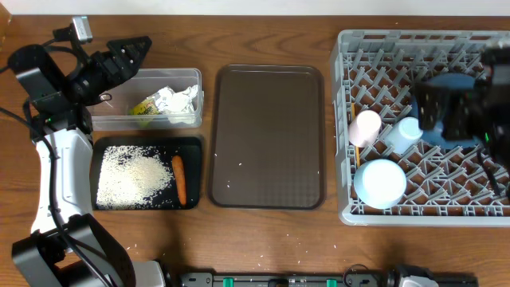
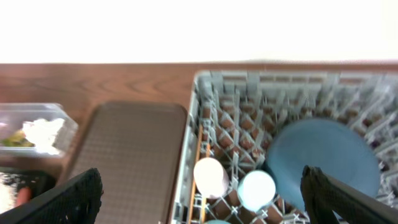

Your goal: Sort waste into correct bins and load items into the dishwasher rack

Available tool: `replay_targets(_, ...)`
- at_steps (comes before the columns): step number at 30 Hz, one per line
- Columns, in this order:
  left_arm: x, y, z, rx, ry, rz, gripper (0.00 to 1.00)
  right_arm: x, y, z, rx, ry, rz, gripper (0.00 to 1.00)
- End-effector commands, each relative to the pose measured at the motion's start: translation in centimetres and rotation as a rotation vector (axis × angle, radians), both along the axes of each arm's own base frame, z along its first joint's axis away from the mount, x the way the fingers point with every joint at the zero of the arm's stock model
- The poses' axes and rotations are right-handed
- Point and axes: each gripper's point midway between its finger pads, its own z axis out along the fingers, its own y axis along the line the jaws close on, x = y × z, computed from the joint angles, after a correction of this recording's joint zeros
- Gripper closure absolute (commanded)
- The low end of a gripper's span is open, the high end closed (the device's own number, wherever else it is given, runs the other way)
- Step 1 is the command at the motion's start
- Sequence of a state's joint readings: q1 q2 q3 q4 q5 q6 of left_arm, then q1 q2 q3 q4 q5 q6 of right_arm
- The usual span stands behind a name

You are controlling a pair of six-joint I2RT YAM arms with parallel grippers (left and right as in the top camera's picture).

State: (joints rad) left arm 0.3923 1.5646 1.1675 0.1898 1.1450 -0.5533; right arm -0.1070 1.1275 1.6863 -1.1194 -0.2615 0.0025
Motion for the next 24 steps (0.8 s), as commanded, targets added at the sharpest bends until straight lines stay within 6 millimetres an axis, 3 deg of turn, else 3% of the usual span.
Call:
replay_targets(1,-0.3,0.0,1.3,0.009,-0.031,-0.005,0.02,-2.8,1.0,2.4,-0.023,-0.093,0.035,0.01)
replay_targets(12,-0.3,0.0,1.3,0.009,-0.031,-0.005,0.02,-12.9,2.4,7.9,-0.043,-0.384,0.071,0.01)
replay_targets(19,-0.3,0.0,1.3,0.009,-0.031,-0.005,0.02,-17.4,2.6,9.2,-0.054,-0.501,0.068,0.01)
replay_targets(24,-0.3,0.0,1.3,0.009,-0.031,-0.005,0.02,-19.7,2.6,8.3,-0.058,-0.528,0.065,0.01)
